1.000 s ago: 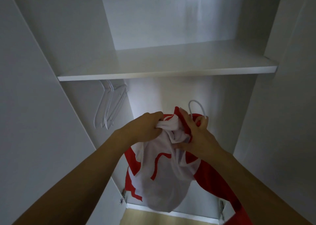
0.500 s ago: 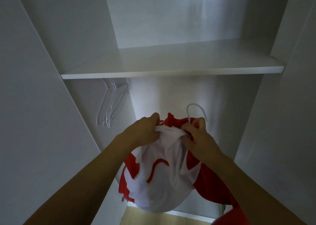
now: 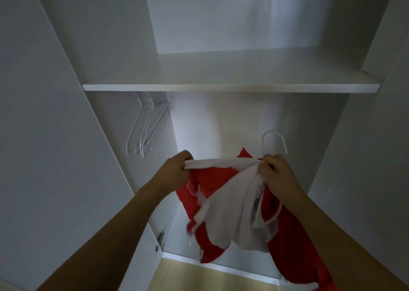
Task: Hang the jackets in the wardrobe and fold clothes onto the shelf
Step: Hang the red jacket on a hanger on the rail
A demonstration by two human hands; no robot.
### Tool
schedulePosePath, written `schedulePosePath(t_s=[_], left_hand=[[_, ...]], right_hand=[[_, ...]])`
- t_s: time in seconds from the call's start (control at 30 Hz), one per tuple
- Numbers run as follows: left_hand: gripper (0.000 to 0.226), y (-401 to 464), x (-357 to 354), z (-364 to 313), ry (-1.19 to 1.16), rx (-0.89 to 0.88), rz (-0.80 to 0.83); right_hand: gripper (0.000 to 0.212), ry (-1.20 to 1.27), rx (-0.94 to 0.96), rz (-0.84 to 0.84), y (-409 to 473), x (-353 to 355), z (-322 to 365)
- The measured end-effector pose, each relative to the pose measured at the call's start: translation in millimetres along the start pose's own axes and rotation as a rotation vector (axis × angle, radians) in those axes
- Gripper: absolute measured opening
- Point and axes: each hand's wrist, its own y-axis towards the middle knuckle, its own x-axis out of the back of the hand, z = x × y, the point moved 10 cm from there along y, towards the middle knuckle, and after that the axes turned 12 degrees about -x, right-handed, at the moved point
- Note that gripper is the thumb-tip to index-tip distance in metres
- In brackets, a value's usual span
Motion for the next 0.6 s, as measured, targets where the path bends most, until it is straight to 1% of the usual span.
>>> schedulePosePath(t_s=[0.03,0.07,0.1,0.13,0.17,0.23,0.3,0.33,0.37,0.4,0.43,0.47,0.5,0.53,0.57,0.6], left_hand=[[0.009,-2,1,10,-0.019,0.066,-0.040],[0.013,-5,0,19,-0.045,0.136,-0.083],[0.019,-10,-5,24,-0.091,0.160,-0.117],[0.024,-13,-11,21,-0.133,0.111,-0.142],[0.027,-15,-17,11,-0.170,0.004,-0.172],[0.027,-22,-24,-23,-0.119,-0.257,-0.214],[0.028,-28,-33,-50,0.002,-0.446,-0.164],[0.033,-31,-40,-62,0.091,-0.534,-0.133],[0.036,-33,-47,-70,0.141,-0.575,-0.088],[0.036,-32,-50,-72,0.172,-0.565,-0.035],[0.037,-33,-53,-70,0.120,-0.498,0.013],[0.041,-32,-57,-67,0.144,-0.455,0.045],[0.047,-30,-57,-64,0.145,-0.427,0.036],[0.051,-29,-55,-63,0.133,-0.421,-0.010],[0.050,-27,-50,-56,0.034,-0.365,-0.072],[0.047,-27,-42,-55,0.001,-0.339,-0.134]], right_hand=[[0.029,0.032,0.001,0.005,-2,1,3],[0.028,0.045,0.010,0.002,-3,3,7],[0.027,0.043,0.025,-0.003,-4,5,13],[0.026,0.037,0.040,-0.009,-5,8,19],[0.027,0.038,0.048,-0.019,-5,11,23],[0.031,0.098,0.027,-0.052,-2,21,26],[0.032,0.213,-0.026,-0.083,1,35,22],[0.030,0.269,-0.053,-0.096,2,40,21],[0.028,0.309,-0.074,-0.109,2,46,19],[0.028,0.329,-0.084,-0.125,2,50,19],[0.027,0.333,-0.089,-0.138,2,54,19],[0.027,0.337,-0.093,-0.146,1,57,20],[0.026,0.346,-0.097,-0.151,0,59,20],[0.024,0.355,-0.100,-0.152,-1,61,20],[0.022,0.353,-0.103,-0.150,-2,61,20],[0.022,0.343,-0.106,-0.146,-3,60,20]])
